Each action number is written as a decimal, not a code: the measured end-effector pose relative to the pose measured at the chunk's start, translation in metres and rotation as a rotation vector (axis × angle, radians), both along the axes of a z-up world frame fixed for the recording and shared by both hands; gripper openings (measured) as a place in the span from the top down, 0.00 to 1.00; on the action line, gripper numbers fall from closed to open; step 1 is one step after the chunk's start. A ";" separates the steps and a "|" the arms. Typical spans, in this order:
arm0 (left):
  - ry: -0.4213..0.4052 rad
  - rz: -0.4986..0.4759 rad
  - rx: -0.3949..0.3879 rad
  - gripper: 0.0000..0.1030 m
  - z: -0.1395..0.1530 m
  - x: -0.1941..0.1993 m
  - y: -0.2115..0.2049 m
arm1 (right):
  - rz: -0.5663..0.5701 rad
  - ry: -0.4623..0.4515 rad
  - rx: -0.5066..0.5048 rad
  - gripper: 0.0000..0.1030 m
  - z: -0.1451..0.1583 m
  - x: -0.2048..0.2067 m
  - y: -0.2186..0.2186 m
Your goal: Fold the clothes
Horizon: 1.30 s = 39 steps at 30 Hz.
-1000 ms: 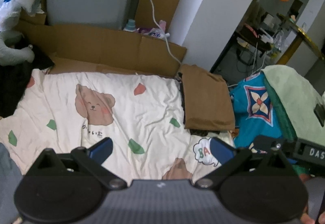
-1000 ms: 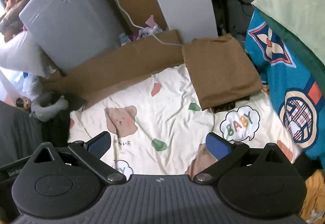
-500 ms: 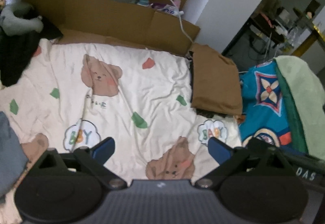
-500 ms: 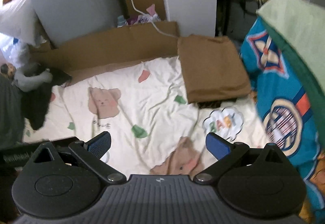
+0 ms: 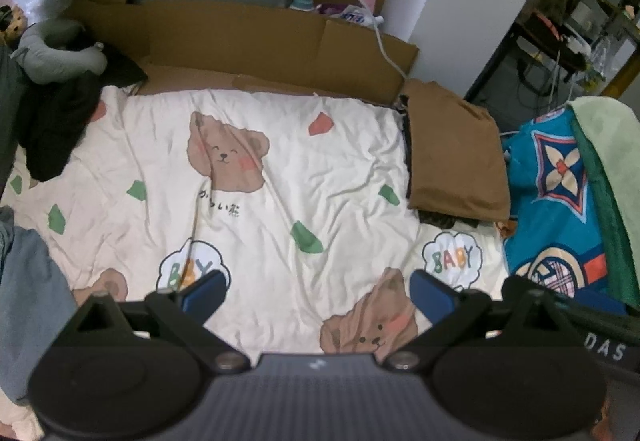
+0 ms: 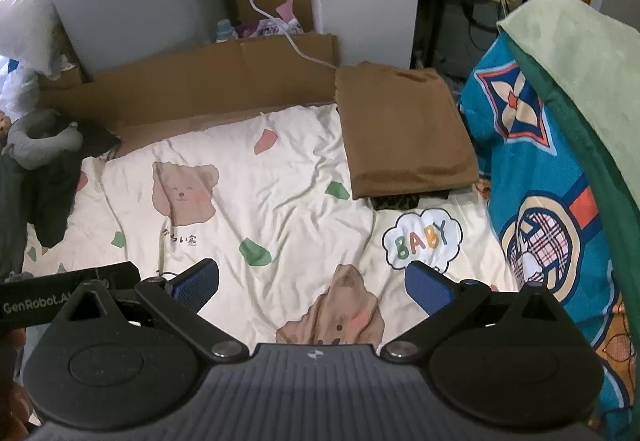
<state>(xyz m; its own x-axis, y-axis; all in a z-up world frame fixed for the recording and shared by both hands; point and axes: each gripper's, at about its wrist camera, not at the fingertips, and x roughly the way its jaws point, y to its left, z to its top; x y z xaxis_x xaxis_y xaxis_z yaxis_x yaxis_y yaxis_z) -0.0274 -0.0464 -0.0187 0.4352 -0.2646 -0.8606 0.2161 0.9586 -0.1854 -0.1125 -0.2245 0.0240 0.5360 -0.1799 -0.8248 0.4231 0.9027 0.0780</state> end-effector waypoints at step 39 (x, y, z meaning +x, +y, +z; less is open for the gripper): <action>0.009 -0.022 0.109 0.02 -0.008 0.004 -0.005 | 0.031 0.057 0.047 0.01 -0.011 0.003 0.005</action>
<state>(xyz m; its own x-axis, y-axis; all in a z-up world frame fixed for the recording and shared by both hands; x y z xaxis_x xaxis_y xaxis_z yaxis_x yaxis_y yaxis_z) -0.0234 -0.0518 -0.0270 0.4225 -0.1781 -0.8887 0.2358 0.9683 -0.0819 -0.1100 -0.2191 0.0125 0.4925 -0.1240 -0.8614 0.3999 0.9114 0.0974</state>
